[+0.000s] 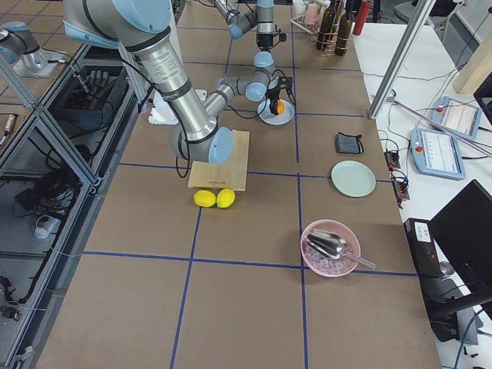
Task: Pick orange to plate
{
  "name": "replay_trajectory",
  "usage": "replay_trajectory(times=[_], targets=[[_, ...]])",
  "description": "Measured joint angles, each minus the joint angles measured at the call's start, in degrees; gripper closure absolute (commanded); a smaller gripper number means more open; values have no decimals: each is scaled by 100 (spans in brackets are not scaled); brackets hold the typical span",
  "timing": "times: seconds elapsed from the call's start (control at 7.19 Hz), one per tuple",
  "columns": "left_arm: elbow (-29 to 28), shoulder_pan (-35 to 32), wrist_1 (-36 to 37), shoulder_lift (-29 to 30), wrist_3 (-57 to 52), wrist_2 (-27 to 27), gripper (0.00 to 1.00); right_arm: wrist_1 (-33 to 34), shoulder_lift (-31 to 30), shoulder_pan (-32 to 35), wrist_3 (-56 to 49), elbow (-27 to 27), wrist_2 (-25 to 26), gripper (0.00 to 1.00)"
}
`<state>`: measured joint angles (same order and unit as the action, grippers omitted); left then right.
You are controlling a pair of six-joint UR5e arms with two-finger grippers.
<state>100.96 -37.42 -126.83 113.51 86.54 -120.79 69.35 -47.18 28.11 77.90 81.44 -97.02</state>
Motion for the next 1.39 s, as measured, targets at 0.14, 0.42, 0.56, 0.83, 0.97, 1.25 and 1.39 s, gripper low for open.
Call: replay_trajectory(times=[0.14, 0.42, 0.56, 0.83, 0.97, 1.25, 1.39], targets=[[-3, 0, 0, -8, 0, 6, 20, -36, 19, -57, -4, -107, 36, 1], [-11, 5, 0, -15, -5, 18, 19, -43, 53, -111, -16, -200, 85, 0], [-14, 9, 0, -15, -4, 20, 19, -47, 86, -110, -19, -202, 92, 0], [-13, 12, 0, -15, 0, 21, 19, -43, 199, -40, -11, -126, 64, 0], [-6, 7, 0, -31, -3, 15, 19, -18, 166, 66, -14, 58, -60, 0], [18, -13, 0, -113, -7, -8, 19, 34, -319, 358, -39, 775, -486, 0], [85, -46, -2, -207, -28, -15, 1, 182, -627, 589, -58, 1213, -788, 0]])
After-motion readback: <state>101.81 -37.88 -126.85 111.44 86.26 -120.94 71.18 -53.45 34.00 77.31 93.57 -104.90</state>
